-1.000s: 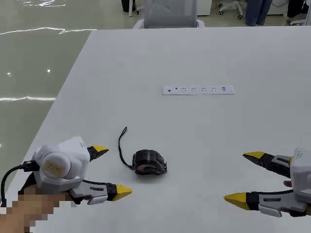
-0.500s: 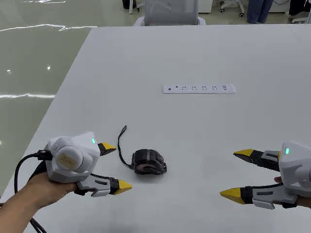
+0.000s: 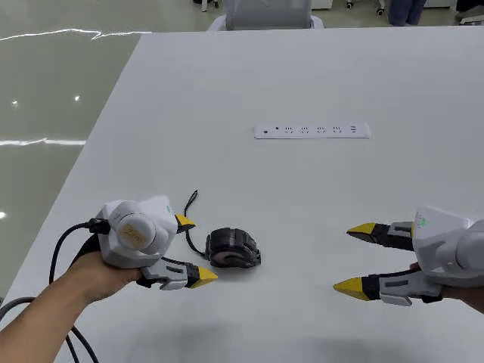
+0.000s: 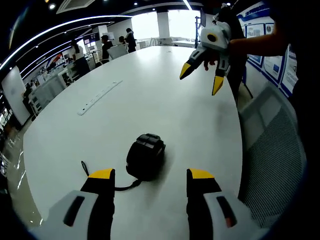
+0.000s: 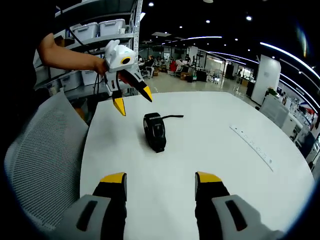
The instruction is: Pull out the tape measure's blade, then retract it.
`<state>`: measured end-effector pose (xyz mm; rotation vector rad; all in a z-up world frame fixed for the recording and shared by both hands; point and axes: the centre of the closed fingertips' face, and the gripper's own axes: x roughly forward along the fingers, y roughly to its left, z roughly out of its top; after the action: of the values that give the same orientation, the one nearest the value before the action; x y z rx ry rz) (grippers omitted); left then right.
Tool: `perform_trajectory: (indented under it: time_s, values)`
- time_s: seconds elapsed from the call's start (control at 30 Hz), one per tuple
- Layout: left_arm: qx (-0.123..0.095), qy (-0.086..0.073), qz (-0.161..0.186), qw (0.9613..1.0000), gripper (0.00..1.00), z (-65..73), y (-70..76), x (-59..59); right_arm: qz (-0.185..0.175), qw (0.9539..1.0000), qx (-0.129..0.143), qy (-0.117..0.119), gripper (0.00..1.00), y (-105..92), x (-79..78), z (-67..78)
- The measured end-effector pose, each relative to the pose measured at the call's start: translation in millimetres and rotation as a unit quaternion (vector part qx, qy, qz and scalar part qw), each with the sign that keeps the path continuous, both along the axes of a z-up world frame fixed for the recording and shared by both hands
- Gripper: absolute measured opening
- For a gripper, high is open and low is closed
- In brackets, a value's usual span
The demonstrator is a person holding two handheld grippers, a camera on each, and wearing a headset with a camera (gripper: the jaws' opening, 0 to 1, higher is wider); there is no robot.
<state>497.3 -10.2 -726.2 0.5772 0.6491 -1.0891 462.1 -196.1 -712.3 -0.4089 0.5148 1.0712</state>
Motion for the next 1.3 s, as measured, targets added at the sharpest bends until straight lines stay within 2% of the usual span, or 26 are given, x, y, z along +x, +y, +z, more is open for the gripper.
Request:
perform_trajectory:
  time_s: [0.17, 0.47, 0.77, 1.13, 1.3]
  values:
    - [0.001, 0.001, -0.006, 1.0000, 0.55, -2.1, -2.2, 6.2, 0.015, 0.9999, 0.002, 0.001, 0.54, 8.0, 5.5, -4.2]
    - [0.031, 0.003, -0.040, 0.9987, 0.52, -15.7, 0.8, 13.4, 0.048, 0.9988, -0.005, -0.004, 0.52, 23.0, 17.8, -13.4]
    - [0.065, 0.006, -0.088, 0.9940, 0.48, -28.3, -0.6, 15.4, 0.082, 0.9966, -0.012, -0.004, 0.47, 38.9, 25.9, -26.0]
    - [0.080, 0.012, -0.115, 0.9900, 0.43, -36.3, -6.0, 20.4, 0.103, 0.9945, -0.020, 0.001, 0.44, 55.2, 35.6, -41.0]
    - [0.094, 0.015, -0.131, 0.9869, 0.41, -43.9, -8.8, 19.5, 0.111, 0.9935, -0.024, 0.002, 0.43, 63.1, 40.9, -47.7]
